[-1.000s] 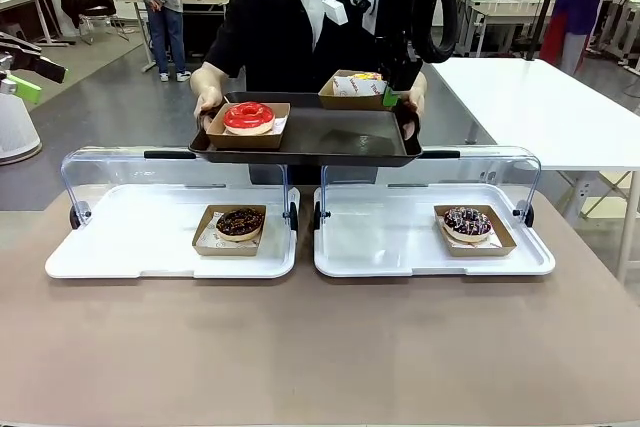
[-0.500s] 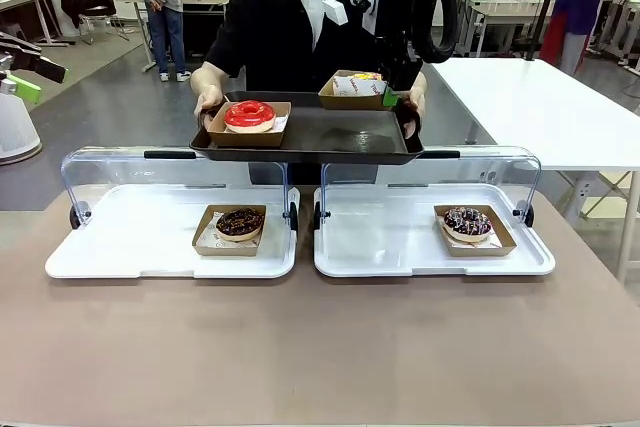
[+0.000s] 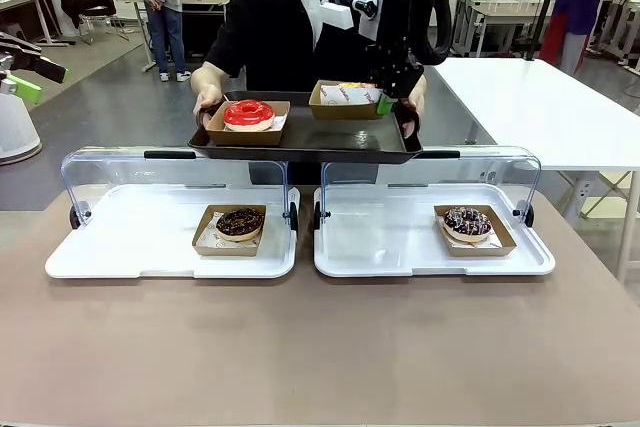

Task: Provide the desired donut to the person.
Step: Place the picked Paper togo box onto the Handle tray extended by the person.

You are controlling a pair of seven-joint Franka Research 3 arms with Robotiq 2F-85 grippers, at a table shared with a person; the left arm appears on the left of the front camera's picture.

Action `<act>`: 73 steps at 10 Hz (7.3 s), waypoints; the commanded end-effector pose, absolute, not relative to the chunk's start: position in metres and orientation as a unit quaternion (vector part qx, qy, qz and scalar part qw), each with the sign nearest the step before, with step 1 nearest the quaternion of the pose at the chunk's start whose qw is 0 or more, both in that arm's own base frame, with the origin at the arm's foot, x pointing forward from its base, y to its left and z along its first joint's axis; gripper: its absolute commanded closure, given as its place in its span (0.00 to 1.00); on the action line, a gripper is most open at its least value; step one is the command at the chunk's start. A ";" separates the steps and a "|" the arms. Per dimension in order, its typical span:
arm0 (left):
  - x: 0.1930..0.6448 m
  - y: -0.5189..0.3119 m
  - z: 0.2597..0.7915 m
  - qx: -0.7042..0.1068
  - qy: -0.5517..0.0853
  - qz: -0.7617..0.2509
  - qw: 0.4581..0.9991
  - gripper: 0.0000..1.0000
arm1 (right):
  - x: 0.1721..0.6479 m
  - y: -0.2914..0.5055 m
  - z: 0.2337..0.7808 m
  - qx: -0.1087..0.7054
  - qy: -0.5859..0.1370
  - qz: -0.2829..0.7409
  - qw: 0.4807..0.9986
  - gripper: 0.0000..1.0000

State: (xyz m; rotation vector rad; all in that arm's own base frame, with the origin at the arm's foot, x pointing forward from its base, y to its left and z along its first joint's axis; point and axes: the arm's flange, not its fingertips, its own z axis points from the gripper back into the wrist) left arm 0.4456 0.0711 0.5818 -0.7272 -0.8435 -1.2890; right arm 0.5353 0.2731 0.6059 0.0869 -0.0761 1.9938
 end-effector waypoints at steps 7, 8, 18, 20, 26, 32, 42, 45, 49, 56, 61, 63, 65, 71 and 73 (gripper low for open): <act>0.444 0.071 0.584 -0.328 -0.373 -0.563 0.661 0.00 | 0.543 0.256 0.551 0.062 0.006 0.845 0.530 0.95; 0.444 0.071 0.584 -0.328 -0.373 -0.563 0.661 0.00 | 0.544 0.256 0.550 0.059 0.006 0.846 0.531 0.95; 0.444 0.071 0.584 -0.328 -0.373 -0.563 0.661 0.00 | 0.541 0.258 0.553 0.051 0.003 0.849 0.525 0.00; 0.444 0.071 0.584 -0.328 -0.373 -0.563 0.661 0.00 | 0.540 0.257 0.555 0.050 0.001 0.849 0.526 0.00; 0.444 0.071 0.584 -0.328 -0.373 -0.563 0.661 0.00 | 0.533 0.226 0.645 -0.002 -0.039 0.787 0.616 0.00; 0.444 0.071 0.584 -0.328 -0.373 -0.563 0.661 0.00 | 0.489 0.153 0.695 -0.025 -0.047 0.745 0.665 0.00; 0.444 0.071 0.584 -0.328 -0.373 -0.563 0.661 0.00 | 0.465 0.099 0.654 -0.007 -0.019 0.721 0.693 0.00; 0.444 0.071 0.584 -0.328 -0.373 -0.563 0.661 0.00 | 0.465 0.099 0.654 -0.007 -0.019 0.721 0.693 0.00; 0.444 0.071 0.584 -0.328 -0.373 -0.563 0.661 0.00 | 0.465 0.099 0.654 -0.007 -0.019 0.721 0.693 0.00; 0.444 0.071 0.584 -0.328 -0.373 -0.563 0.661 0.00 | 0.465 0.099 0.654 -0.007 -0.019 0.721 0.693 0.00; 0.444 0.071 0.584 -0.328 -0.373 -0.563 0.661 0.00 | 0.483 0.040 0.686 0.147 -0.165 0.672 0.706 0.00; 0.444 0.071 0.584 -0.328 -0.373 -0.563 0.661 0.00 | 0.490 -0.031 0.710 0.228 -0.255 0.609 0.715 0.00; 0.444 0.071 0.584 -0.328 -0.373 -0.563 0.661 0.00 | 0.488 -0.097 0.709 0.277 -0.309 0.576 0.704 0.00; 0.444 0.071 0.584 -0.328 -0.373 -0.563 0.661 0.00 | 0.517 -0.214 0.633 0.298 -0.367 0.594 0.651 0.00; 0.444 0.071 0.584 -0.328 -0.373 -0.563 0.661 0.00 | 0.531 -0.221 0.617 0.300 -0.394 0.586 0.641 0.00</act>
